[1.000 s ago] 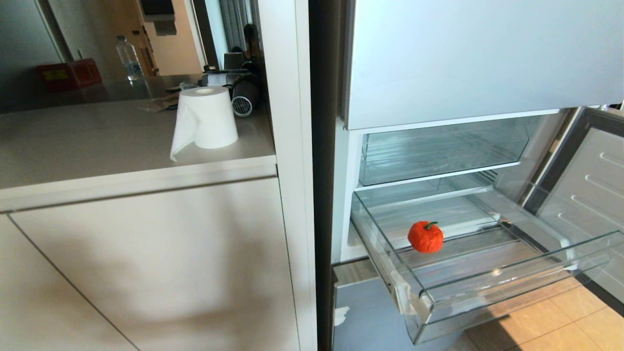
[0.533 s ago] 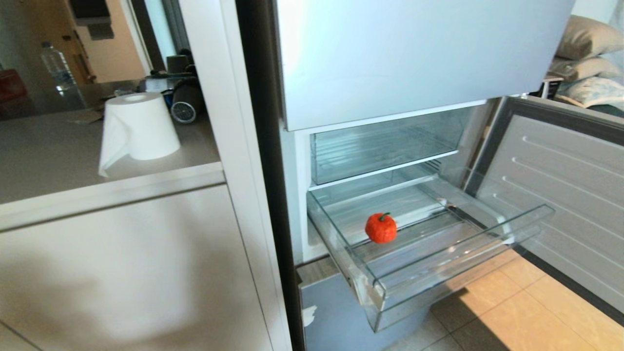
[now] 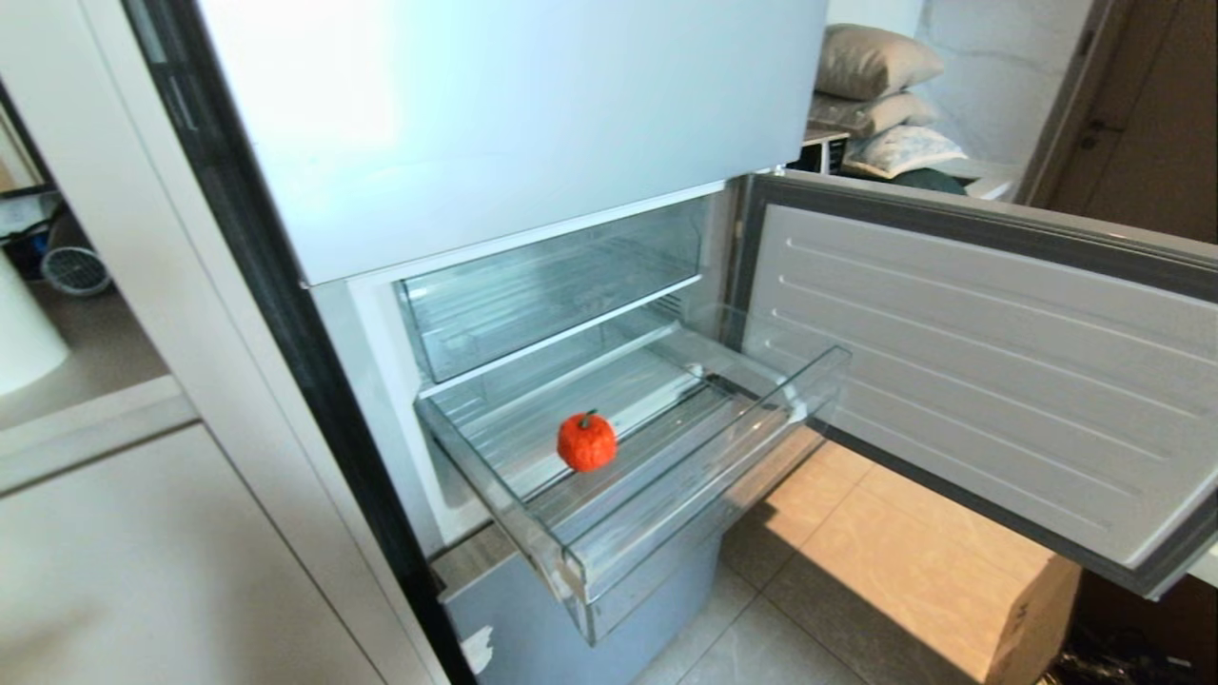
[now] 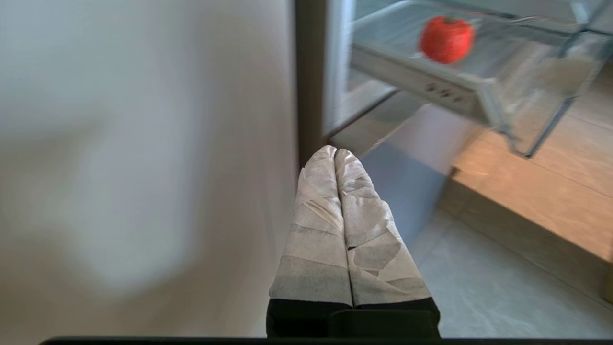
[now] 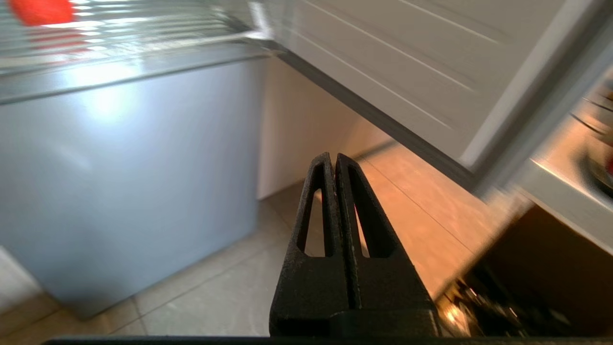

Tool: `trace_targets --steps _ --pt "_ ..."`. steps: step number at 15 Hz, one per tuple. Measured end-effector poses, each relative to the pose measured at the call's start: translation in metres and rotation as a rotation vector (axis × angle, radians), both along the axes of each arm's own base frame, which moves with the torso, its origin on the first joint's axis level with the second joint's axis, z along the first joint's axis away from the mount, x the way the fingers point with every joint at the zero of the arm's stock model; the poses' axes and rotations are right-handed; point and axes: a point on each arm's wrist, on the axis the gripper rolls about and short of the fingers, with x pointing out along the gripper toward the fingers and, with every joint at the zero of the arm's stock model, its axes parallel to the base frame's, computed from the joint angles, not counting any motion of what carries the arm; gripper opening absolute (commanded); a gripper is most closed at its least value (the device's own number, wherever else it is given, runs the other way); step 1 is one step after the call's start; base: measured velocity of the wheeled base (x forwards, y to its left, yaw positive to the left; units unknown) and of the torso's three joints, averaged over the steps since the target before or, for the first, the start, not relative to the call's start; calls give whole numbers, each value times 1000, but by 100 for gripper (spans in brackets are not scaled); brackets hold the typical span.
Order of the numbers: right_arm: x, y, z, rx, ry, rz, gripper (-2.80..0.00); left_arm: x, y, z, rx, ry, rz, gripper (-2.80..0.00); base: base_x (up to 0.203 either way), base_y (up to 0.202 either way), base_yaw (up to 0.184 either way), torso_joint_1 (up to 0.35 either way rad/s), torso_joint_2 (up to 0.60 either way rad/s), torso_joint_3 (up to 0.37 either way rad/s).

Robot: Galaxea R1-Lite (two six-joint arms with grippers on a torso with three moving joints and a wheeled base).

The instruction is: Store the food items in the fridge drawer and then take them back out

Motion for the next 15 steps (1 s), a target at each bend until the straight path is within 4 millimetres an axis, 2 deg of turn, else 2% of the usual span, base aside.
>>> trace_targets --steps 3,5,8,10,12,15 --pt "0 0 0 -3 5 2 -280 0 0 0 0 0 0 -280 -3 7 -139 2 2 -1" --pt "3 0 2 13 29 -13 -280 0 0 0 0 0 0 -280 0 2 -30 1 1 -1" --pt "11 -1 24 134 40 -103 -280 0 0 0 0 0 0 -280 0 0 0 0 0 0" --pt "24 -2 45 234 93 -216 -280 0 0 0 0 0 0 -280 0 0 0 0 0 0" --pt "47 -8 64 305 161 -361 -280 0 0 0 0 0 0 -280 0 0 0 0 0 0" --pt "89 -32 88 365 202 -502 -280 0 0 0 0 0 0 -280 0 0 0 0 0 0"
